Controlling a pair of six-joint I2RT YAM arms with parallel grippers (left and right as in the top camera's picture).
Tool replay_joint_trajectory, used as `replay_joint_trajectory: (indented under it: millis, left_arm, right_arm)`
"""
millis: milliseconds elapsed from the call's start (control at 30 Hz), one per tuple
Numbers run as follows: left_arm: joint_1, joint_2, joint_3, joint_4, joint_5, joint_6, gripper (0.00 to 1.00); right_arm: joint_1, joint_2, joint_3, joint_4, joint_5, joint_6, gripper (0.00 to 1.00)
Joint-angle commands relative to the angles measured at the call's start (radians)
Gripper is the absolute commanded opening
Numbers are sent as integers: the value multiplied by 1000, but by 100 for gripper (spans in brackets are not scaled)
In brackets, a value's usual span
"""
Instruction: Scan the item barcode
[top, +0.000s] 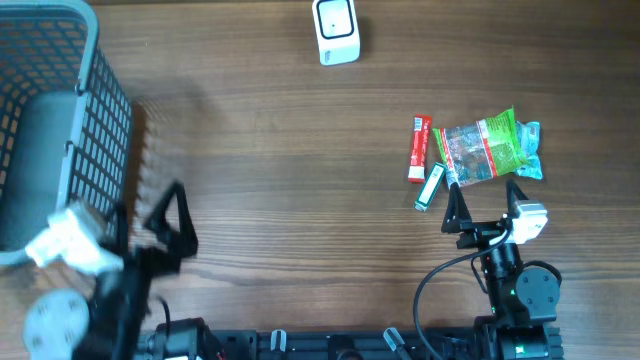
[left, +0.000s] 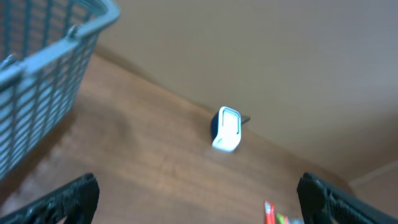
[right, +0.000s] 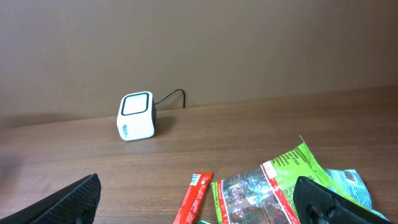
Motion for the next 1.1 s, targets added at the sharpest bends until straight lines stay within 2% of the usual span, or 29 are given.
replay_joint_trajectory:
  millis: [0, 167, 333, 433, 567, 667, 733, 1067]
  left_arm:
    - [3, -141, -73, -55, -29, 9, 100]
    - [3, -301, -214, -20, -31, 8, 100]
    - [-11, -364, -348, 192, -31, 8, 100]
    - [-40, -364, -430, 422, -32, 8, 100]
    - [-78, -364, -601, 962, -31, 8, 100]
    - [-88, -364, -713, 1209, -31, 8, 100]
    - [-87, -365, -758, 1242, -35, 8, 100]
    - [-87, -365, -954, 1217, -50, 8, 100]
  right_arm:
    - [-7, -9, -1, 3, -2, 14, 100]
    - [-7, -9, -1, 3, -2, 15, 100]
    - [-7, -8, -1, 3, -2, 14, 100]
    - [-7, -8, -1, 3, -2, 14, 100]
    - [-7, -8, -1, 3, -2, 14, 100]
    - [-7, -8, -1, 3, -2, 14, 100]
    - [-7, -8, -1, 3, -2, 15, 100]
    - [-7, -8, -1, 2, -2, 14, 100]
